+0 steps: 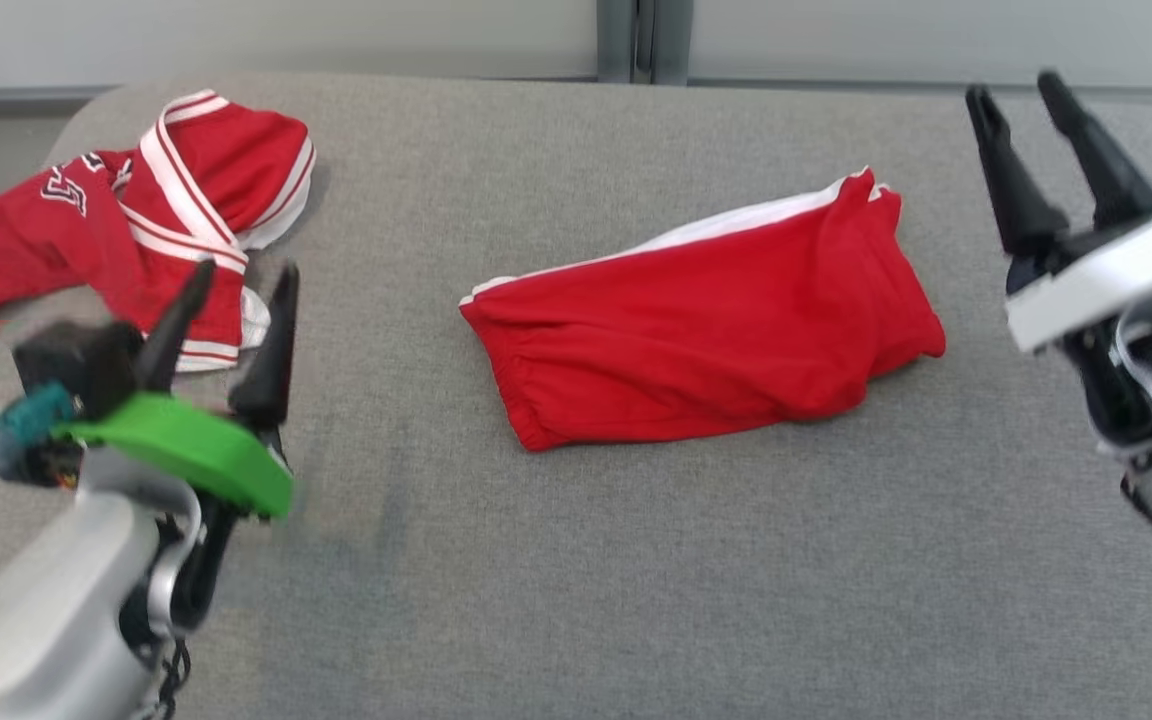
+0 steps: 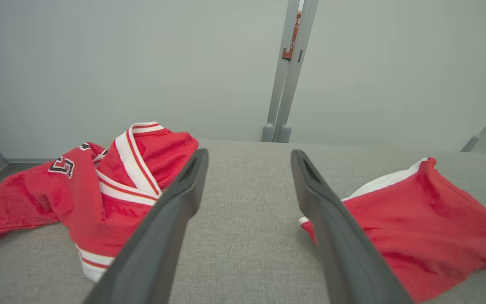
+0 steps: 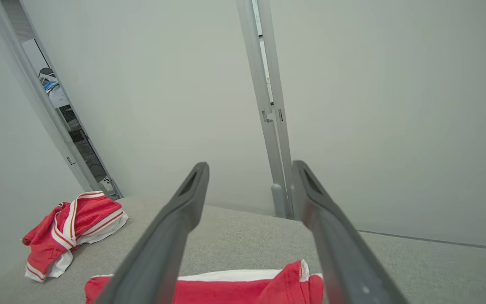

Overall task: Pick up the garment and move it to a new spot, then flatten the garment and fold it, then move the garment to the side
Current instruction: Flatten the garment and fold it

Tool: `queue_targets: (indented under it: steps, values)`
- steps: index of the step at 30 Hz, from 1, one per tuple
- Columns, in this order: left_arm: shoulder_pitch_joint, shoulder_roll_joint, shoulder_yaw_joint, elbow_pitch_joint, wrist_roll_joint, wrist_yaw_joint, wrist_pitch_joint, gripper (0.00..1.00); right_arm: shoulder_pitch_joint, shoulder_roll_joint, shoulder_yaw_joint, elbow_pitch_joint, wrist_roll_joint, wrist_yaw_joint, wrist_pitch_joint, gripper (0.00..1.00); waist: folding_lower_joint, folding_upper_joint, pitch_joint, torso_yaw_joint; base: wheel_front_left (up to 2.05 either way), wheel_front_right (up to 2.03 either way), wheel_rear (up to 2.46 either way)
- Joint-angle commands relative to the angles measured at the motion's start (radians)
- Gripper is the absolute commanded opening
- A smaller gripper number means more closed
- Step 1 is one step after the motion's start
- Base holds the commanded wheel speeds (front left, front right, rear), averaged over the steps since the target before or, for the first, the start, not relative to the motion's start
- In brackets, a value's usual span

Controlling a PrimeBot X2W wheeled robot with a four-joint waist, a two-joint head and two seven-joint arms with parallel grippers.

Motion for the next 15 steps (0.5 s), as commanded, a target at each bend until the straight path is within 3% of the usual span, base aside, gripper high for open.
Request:
queue_targets:
  steps: [1,7,15]
  values:
    - [0.044,0.006,0.019,-0.016,0.032,0.020,-0.008,1.00,0.062,0.028,-0.053,-0.029,-0.038,-0.001,-0.003,1.00,0.0000,-0.0001,-0.051,-0.003,0.00,0.00,0.00]
    - [0.276,-0.099,0.200,-0.117,0.210,0.050,-0.008,1.00,0.345,0.166,-0.272,-0.148,-0.211,-0.001,-0.003,1.00,0.0000,-0.0001,-0.104,0.009,0.00,0.00,0.00]
    - [0.484,-0.283,0.360,-0.180,0.469,-0.017,-0.009,1.00,0.527,0.273,-0.409,-0.218,-0.334,-0.001,-0.003,1.00,0.0000,-0.0001,-0.108,0.059,0.00,0.00,0.00]
